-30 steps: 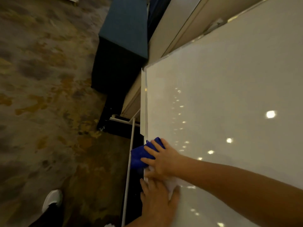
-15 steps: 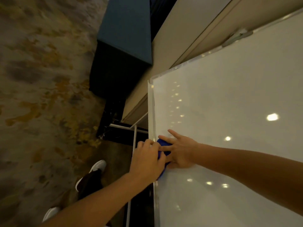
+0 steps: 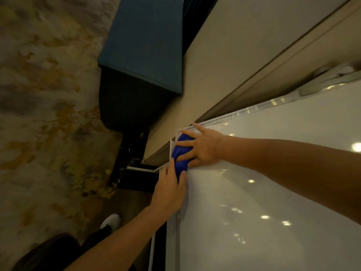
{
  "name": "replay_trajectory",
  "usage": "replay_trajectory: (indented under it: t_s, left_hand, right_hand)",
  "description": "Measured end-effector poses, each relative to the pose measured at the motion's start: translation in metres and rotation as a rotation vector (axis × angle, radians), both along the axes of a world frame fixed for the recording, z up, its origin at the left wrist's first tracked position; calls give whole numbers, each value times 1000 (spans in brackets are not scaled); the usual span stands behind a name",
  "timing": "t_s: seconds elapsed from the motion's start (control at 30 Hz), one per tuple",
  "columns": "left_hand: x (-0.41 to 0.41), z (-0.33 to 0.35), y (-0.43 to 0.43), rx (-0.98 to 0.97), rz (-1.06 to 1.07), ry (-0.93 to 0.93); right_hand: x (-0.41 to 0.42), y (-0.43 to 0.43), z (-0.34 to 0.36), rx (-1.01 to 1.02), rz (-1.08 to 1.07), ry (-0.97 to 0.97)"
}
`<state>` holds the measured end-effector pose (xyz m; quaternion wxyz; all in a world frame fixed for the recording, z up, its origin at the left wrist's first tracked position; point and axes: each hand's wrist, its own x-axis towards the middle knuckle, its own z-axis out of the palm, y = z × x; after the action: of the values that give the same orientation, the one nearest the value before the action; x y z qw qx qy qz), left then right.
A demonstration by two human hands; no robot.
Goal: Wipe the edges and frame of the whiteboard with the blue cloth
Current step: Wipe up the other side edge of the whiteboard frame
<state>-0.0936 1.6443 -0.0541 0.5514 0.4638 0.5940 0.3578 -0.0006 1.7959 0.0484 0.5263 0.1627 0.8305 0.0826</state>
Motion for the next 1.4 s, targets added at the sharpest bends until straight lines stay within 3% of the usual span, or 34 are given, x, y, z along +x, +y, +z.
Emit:
replay_trajectory:
  t_s: [0.3, 0.4, 0.5, 0.67, 0.73, 0.87, 0.97, 1.07, 1.2, 1.27, 1.4]
  left_hand:
    - [1, -19, 135, -202, 197, -240]
    - [-5, -19, 170, -185, 53, -263]
    - [-5, -16, 188, -63, -192, -171]
    - [-4, -5, 216, 88, -476, -198]
    - [-3, -3, 222, 45, -580, -160]
    - [-18, -22, 215, -121, -676, -93]
    - [-29, -25, 212, -38, -713, -76]
    - [-25, -13, 209, 146, -721, -16]
    - [0, 10, 201, 254, -817, 186]
    - [9, 19, 190, 296, -756, 246]
    - [10, 19, 171, 378, -653, 366]
  right_hand:
    - [7, 48, -16, 198, -176, 210]
    - [16, 17, -11, 295, -365, 285]
    - [26, -1, 14, 433, -537, 288]
    - [20, 10, 49, 809, -820, 356]
    - [0, 4, 33, 810, -870, 391]
    - [-36, -11, -13, 602, -968, 447]
    - [-23, -12, -2, 578, -939, 327]
    - [6, -12, 48, 788, -879, 225]
    - [46, -13, 111, 1159, -961, 328]
    - [37, -17, 102, 1100, -952, 339]
    - [-2, -30, 41, 729, -917, 277]
